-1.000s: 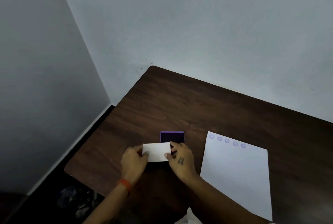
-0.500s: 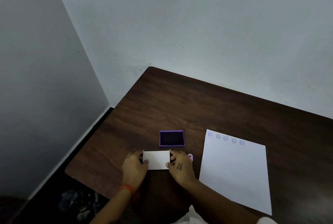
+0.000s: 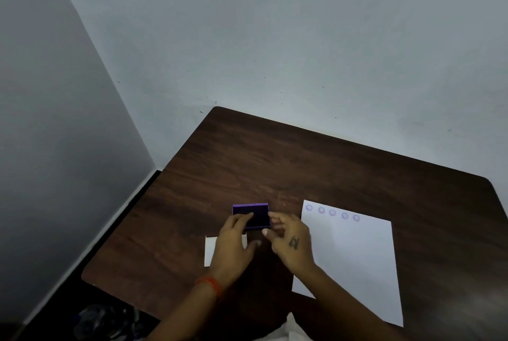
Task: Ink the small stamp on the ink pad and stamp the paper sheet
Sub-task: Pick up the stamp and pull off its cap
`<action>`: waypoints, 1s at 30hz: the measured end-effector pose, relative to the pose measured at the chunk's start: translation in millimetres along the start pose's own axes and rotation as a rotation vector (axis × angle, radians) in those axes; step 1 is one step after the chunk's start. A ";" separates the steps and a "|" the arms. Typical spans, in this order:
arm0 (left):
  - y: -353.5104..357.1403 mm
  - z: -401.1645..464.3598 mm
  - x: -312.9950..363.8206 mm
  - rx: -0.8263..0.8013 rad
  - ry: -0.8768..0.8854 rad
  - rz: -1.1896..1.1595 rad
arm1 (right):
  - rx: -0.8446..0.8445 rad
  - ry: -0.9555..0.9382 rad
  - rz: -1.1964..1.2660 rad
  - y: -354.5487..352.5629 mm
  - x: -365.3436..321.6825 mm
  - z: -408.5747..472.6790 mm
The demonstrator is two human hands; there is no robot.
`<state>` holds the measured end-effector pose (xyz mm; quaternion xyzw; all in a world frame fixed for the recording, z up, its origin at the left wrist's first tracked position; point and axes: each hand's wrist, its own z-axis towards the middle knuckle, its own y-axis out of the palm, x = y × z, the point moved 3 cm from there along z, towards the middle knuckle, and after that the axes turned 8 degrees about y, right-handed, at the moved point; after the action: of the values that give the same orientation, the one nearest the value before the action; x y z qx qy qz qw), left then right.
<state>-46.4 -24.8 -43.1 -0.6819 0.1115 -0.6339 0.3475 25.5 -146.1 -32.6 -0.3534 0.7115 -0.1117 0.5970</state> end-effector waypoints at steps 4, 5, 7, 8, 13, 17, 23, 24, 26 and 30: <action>27.1 2.3 3.4 -0.163 0.017 0.034 | 0.004 0.079 -0.012 -13.8 19.5 0.2; 33.8 1.9 2.7 -0.200 0.012 0.029 | -0.012 0.094 -0.021 -13.6 25.6 -0.9; 45.4 0.9 0.3 -0.236 -0.006 0.000 | -0.027 0.110 -0.024 -10.5 35.0 -5.0; 49.9 0.8 -0.5 -0.232 -0.007 -0.005 | -0.029 0.114 -0.017 -8.0 37.9 -6.8; 61.8 4.0 -3.0 -0.175 -0.025 0.036 | -0.052 0.144 0.006 2.2 42.9 -13.7; 64.0 6.5 -4.3 -0.160 -0.023 0.035 | -0.066 0.109 -0.013 1.1 46.1 -10.1; 51.1 7.8 4.9 -0.070 0.044 -0.105 | -0.070 0.141 0.172 -11.5 43.2 -1.7; 48.9 8.5 5.9 -0.061 0.039 -0.145 | -0.084 0.181 0.222 -13.3 43.7 0.4; 45.1 10.1 7.3 -0.046 0.032 -0.192 | -0.118 0.240 0.306 -16.3 43.6 3.3; 39.0 14.3 13.0 -0.035 0.053 -0.156 | -0.125 0.254 0.382 -22.8 39.1 5.6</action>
<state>-19.4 -56.3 -56.3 -0.6776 0.0782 -0.6748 0.2820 37.6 -186.0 -50.9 -0.2317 0.8404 0.0040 0.4900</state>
